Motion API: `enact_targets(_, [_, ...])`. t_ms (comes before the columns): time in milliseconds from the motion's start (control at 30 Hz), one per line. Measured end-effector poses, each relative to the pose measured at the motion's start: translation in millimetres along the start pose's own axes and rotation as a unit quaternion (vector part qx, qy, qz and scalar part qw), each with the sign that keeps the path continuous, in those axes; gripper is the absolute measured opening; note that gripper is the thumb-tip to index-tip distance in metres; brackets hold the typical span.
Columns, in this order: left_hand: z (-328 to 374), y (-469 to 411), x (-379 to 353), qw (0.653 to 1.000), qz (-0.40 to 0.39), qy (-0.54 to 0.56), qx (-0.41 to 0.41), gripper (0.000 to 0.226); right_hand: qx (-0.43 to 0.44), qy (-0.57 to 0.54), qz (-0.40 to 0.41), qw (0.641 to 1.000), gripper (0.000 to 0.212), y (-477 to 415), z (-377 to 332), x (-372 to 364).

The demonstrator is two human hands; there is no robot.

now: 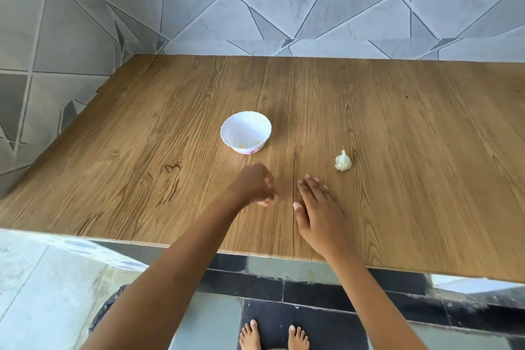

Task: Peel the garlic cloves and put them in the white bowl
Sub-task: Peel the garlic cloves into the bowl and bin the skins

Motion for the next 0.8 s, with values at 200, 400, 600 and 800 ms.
enact_targets(200, [-8,3,3,0.997,0.002,0.079,0.009,0.007,-0.002,-0.013,-0.021,1.0,0.054,1,1,-2])
enact_targets(400, [-11,4,2,1.0,0.022,0.018,0.01,0.013,-0.004,-0.021,-0.031,0.999,0.058,0,-1,-2])
enact_targets(600, [-3,-1,-10,0.992,0.039,-0.119,0.005,0.015,0.002,-0.025,-0.039,0.999,0.068,2,-1,-2])
enact_targets(800, [0,-5,-10,0.984,0.036,-0.172,0.012,0.017,0.006,-0.025,-0.039,0.999,0.071,3,-3,0])
Point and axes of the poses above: each hand's wrist, its own y-axis away from the middle knuckle, its own x-axis out of the back of the hand, z = x × y, the point moved 6 cm from there along -y, towards the middle knuckle, and after that the axes turned 1 degree about x, right-handed, at the moved point
